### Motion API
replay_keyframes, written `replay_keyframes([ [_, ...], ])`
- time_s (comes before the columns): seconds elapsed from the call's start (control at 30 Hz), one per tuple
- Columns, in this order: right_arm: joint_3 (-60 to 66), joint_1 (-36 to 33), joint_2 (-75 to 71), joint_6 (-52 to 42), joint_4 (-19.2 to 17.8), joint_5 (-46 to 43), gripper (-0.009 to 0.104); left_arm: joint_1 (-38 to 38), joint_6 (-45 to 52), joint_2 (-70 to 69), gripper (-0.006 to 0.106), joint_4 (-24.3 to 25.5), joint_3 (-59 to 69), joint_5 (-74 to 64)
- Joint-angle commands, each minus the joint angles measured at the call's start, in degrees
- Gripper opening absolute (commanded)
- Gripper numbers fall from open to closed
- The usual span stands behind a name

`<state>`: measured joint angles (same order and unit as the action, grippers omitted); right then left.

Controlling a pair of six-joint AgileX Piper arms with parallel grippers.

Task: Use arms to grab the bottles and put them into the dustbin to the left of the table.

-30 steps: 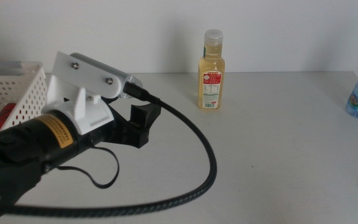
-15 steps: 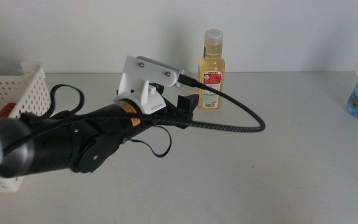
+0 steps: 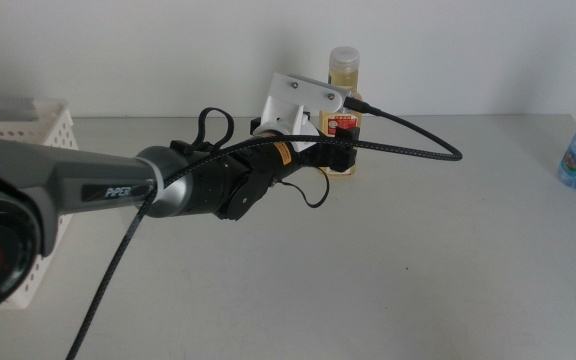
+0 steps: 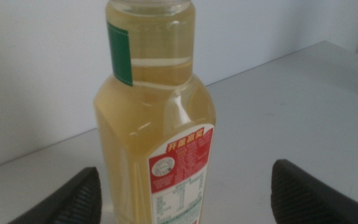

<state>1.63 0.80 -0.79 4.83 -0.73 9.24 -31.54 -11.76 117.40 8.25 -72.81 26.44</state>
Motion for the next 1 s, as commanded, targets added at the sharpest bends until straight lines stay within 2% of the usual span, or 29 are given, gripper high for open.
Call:
replay_keyframes([
  [0.0, -0.54, 0.22, -1.22, -0.31, -0.65, -4.18, 0.094, -0.39, -0.58, -0.93, 0.094, -0.34, -5.07, 3.31],
  [0.4, -0.54, 0.22, -1.22, -0.31, -0.65, -4.18, 0.094, -0.34, 0.27, 8.31, 0.094, 0.16, -19.19, -2.94],
  [0.87, -0.54, 0.22, -1.22, -0.31, -0.65, -4.18, 0.094, -0.34, 0.27, 13.44, 0.094, -0.01, -25.49, -2.85],
  [0.97, -0.54, 0.22, -1.22, -0.31, -0.65, -4.18, 0.094, -0.34, 0.13, 14.43, 0.093, -1.52, -26.29, -1.93],
])
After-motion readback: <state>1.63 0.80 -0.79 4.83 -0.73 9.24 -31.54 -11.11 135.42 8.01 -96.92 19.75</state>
